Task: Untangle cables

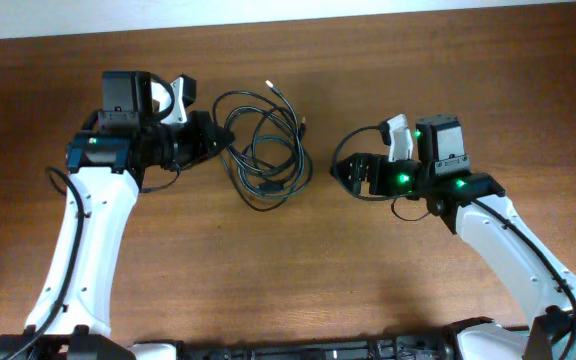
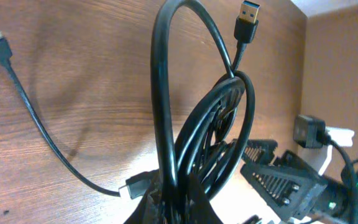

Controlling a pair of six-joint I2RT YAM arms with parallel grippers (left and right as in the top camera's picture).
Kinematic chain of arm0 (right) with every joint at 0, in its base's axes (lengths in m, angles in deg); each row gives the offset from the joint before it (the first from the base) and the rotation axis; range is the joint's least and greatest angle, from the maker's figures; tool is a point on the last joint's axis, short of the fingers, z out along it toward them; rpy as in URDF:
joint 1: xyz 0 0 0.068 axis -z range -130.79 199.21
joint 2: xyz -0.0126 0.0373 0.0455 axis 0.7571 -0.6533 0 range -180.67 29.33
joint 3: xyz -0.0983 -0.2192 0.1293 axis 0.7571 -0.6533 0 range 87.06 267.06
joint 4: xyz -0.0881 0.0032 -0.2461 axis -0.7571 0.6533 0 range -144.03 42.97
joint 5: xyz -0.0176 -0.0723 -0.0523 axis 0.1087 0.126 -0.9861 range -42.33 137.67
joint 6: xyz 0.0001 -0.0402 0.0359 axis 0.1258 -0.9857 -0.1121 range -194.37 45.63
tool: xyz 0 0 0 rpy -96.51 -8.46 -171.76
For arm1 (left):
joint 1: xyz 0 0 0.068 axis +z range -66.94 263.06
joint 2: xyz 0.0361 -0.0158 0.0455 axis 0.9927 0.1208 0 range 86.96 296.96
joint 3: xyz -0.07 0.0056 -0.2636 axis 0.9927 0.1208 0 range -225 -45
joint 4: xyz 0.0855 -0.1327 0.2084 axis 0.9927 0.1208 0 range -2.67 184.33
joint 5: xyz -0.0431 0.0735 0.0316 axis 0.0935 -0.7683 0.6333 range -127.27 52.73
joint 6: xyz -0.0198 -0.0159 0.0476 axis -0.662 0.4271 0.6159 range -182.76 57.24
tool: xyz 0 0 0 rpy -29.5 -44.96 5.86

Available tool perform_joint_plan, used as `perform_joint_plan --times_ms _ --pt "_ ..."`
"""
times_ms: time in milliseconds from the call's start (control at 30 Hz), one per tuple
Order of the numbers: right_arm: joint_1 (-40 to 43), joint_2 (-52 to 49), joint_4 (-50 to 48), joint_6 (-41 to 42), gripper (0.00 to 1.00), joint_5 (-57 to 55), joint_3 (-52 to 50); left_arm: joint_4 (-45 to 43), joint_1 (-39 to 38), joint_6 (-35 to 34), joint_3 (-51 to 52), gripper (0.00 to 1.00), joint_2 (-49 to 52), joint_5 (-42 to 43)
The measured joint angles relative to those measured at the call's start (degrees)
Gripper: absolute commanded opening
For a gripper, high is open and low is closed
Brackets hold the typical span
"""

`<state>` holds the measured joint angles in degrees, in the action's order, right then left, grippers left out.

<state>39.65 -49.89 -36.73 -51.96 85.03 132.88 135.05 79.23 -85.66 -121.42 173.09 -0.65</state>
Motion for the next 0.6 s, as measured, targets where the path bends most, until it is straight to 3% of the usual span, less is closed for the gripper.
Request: perform_joint_plan --times_ms 67,100,167,333,500,600 --pt "-1.2 0.1 -6.2 -1.4 1.0 7.1 -0.2 0.0 -1.0 4.6 0.0 0.0 0.0 2.8" --pt "-2.1 0.1 -8.2 -1.6 0.92 9.4 -0.2 -0.1 -2.2 6.2 0.0 0.0 0.0 3.8" --pt "-4.2 0.1 -8.5 -1.7 0.93 8.2 -0.2 -3.9 -3.8 7.5 0.0 0.0 0.0 9.9" --pt "-7.1 0.1 4.2 4.5 0.98 -19.6 0.1 -14.6 -3.2 5.1 0.0 0.0 -0.1 23.6" --pt "-6.0 0.1 7.1 5.5 0.99 -27.1 0.1 -14.9 4.9 3.8 0.0 0.0 -0.1 26.8" --pt "4.5 0.1 11.4 7.6 0.99 -29.0 0.1 -14.3 11.8 2.0 0.0 0.0 -0.1 28.1"
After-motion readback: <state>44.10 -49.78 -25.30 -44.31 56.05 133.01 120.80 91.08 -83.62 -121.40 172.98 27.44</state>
